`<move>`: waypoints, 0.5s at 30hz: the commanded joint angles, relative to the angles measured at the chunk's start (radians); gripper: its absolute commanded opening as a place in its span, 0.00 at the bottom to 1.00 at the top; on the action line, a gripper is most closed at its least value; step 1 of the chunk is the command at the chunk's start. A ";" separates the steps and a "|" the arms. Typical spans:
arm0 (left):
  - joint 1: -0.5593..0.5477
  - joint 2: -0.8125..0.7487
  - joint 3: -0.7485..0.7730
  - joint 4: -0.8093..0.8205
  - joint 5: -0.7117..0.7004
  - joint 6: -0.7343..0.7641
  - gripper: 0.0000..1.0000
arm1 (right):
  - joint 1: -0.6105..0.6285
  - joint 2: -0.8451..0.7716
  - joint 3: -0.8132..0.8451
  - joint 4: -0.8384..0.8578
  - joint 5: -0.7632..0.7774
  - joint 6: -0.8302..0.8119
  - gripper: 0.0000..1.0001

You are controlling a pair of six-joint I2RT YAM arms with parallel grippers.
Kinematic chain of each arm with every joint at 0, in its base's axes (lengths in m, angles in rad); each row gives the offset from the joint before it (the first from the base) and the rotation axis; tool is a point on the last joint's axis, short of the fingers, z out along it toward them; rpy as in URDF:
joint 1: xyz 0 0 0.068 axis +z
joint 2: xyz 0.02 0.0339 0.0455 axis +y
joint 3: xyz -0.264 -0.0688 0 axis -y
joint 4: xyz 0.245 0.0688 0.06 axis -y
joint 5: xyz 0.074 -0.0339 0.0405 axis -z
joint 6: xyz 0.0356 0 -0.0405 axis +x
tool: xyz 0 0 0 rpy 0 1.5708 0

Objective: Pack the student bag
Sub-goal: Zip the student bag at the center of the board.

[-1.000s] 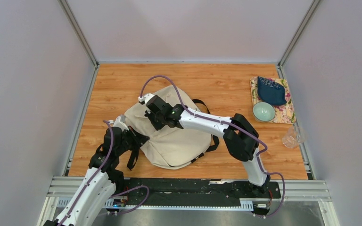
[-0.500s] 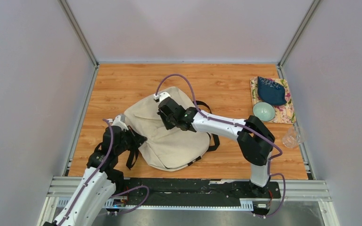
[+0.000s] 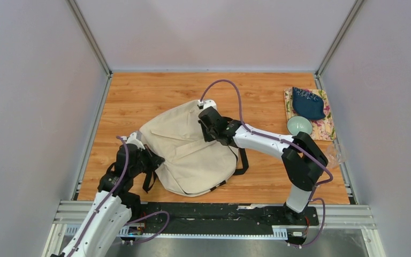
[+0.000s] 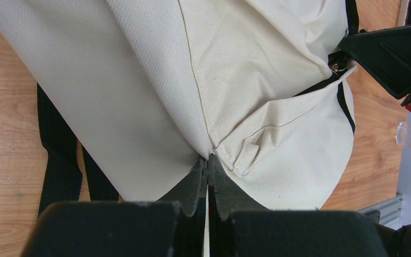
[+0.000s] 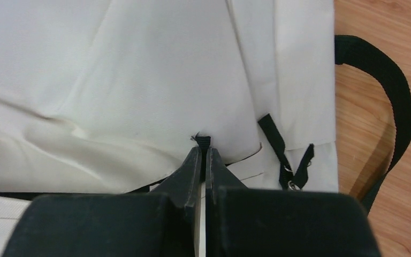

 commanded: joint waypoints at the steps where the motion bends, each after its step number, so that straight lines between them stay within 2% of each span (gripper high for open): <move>1: 0.015 -0.009 0.055 -0.084 -0.042 0.061 0.00 | -0.053 -0.047 -0.036 0.050 0.072 0.025 0.00; 15: 0.024 0.002 0.073 -0.098 -0.034 0.075 0.00 | -0.194 -0.119 -0.181 0.099 0.047 0.063 0.00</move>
